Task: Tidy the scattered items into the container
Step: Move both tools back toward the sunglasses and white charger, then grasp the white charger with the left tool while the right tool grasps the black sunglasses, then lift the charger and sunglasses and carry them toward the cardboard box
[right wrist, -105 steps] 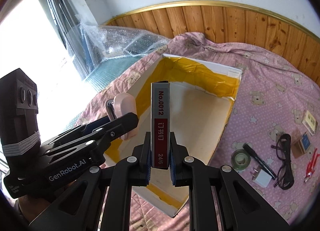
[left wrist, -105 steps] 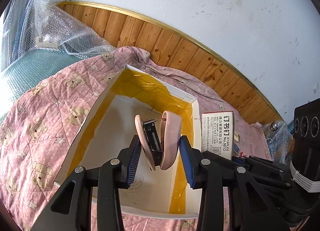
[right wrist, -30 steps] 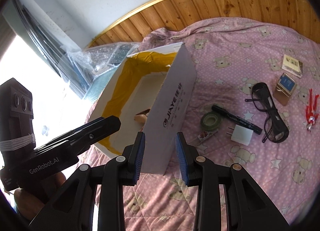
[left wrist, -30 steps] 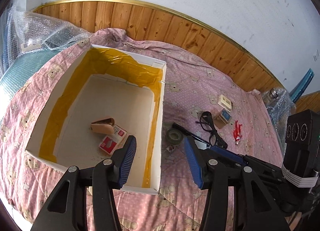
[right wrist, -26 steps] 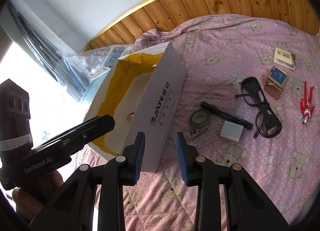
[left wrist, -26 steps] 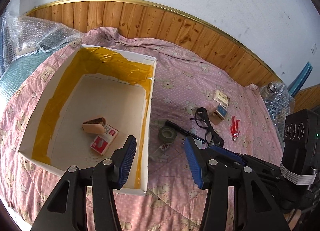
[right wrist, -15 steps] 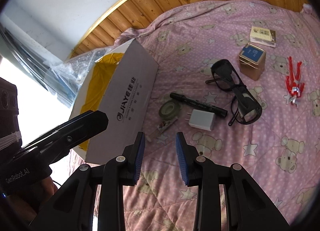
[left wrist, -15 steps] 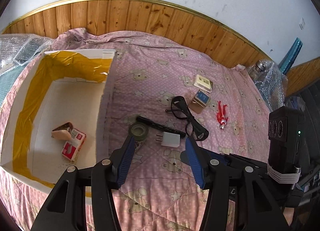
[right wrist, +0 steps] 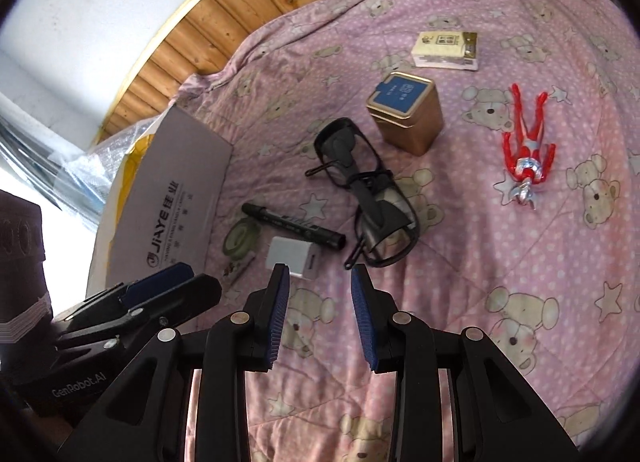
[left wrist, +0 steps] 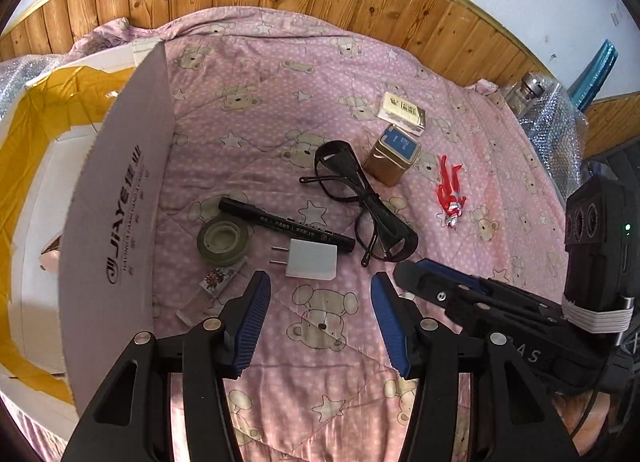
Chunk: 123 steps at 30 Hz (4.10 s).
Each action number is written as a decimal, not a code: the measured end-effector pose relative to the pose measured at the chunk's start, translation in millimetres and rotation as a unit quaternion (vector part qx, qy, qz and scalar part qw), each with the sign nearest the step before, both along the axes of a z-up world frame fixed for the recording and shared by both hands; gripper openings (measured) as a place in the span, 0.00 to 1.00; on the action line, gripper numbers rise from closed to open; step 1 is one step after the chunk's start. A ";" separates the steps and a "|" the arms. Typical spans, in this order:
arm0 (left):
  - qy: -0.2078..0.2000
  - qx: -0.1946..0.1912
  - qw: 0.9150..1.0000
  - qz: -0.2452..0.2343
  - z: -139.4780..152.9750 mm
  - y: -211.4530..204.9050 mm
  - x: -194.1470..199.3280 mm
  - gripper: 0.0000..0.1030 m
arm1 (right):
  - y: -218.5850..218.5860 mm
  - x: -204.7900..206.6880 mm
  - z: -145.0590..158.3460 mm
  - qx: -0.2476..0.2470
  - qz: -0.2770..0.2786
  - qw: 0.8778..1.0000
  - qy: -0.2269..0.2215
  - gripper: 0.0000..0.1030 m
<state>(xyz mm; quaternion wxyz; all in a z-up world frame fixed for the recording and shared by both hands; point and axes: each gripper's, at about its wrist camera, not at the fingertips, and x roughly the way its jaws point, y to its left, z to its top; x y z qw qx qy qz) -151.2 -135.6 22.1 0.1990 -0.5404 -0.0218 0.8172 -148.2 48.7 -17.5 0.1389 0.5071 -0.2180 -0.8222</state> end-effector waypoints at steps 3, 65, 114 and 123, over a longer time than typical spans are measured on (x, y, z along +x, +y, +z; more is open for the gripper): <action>-0.017 -0.009 1.000 -0.003 -19.3 9.3 -7.9 0.52 | 7.5 -8.3 -7.9 0.006 -0.001 1.000 -0.006 0.34; -0.041 0.020 0.999 0.017 -68.3 -2.7 -0.5 0.49 | -7.9 -9.4 -43.5 0.047 0.053 0.996 -0.048 0.16; 0.024 0.015 1.000 0.007 -22.0 1.6 22.7 0.33 | -15.3 12.8 -2.0 -0.001 0.061 0.998 -0.019 0.16; 0.045 0.028 0.998 0.015 3.2 -12.0 37.9 0.33 | -26.6 32.7 20.8 0.008 0.064 0.998 -0.006 0.16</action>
